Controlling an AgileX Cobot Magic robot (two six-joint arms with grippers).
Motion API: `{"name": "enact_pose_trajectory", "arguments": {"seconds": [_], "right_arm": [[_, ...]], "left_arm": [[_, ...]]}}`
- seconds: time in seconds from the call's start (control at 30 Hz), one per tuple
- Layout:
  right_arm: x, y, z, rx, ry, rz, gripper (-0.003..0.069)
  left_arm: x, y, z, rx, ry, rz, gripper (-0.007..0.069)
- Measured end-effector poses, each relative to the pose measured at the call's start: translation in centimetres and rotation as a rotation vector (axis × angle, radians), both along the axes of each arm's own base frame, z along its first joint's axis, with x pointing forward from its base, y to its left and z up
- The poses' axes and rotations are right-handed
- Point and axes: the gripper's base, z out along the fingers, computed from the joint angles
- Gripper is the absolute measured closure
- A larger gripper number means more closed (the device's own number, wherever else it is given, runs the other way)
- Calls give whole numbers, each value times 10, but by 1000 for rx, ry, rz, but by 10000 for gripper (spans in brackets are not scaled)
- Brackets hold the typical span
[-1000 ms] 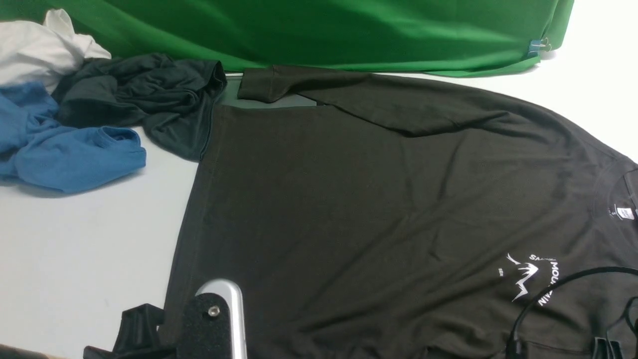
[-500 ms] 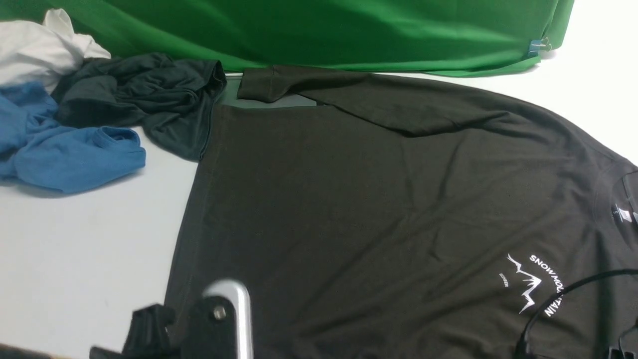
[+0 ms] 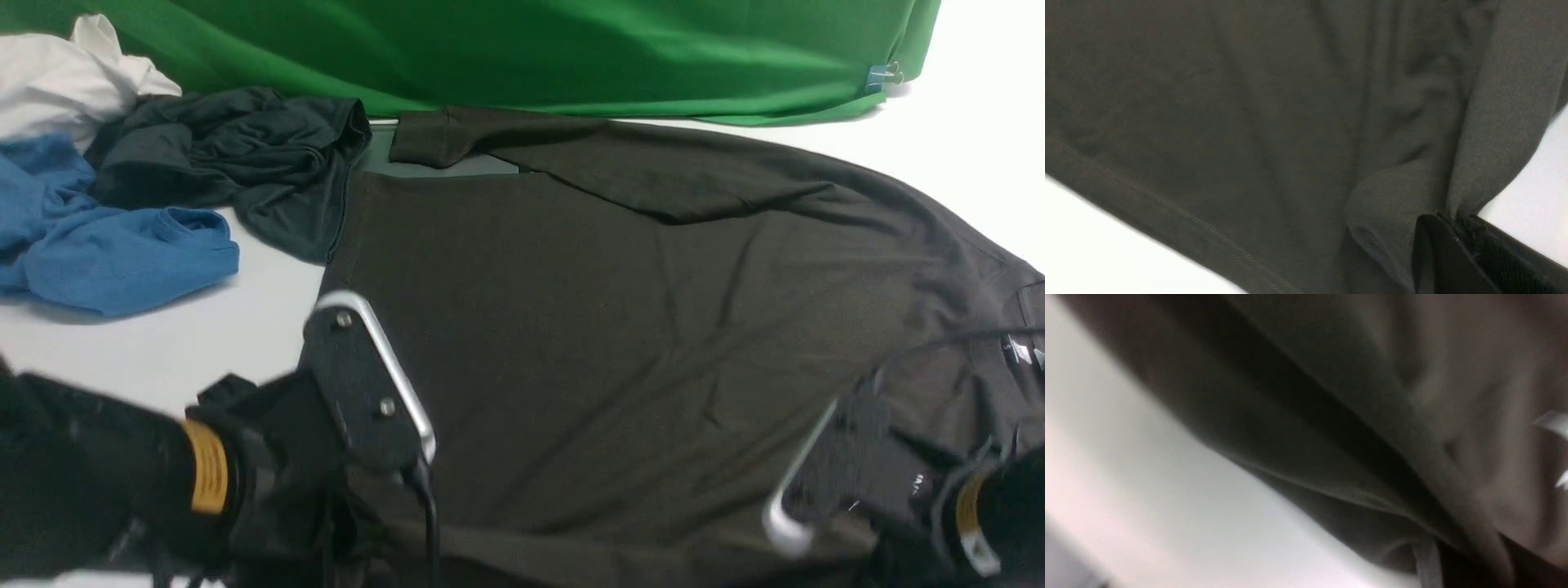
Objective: Fold a long-sleeved shirt on a white desktop.
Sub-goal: 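Fold the left side of the black T-shirt inward over its body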
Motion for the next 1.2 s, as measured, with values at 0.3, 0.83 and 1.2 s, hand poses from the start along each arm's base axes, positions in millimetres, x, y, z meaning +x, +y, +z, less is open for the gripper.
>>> {"name": "enact_pose_trajectory", "arguments": {"seconds": [0.3,0.83,1.2], "right_arm": [[45,-9,-4,-16,-16,-41,621],[95,-16,-18,4,-46,-121,622],[110,-20,-25,45,-105,-145,617]], "left_arm": [[46,2,0,-22,40,97,599],[103,4,-11,-27,20,201,599],[131,2,-35,-27,-38,225,589]]}}
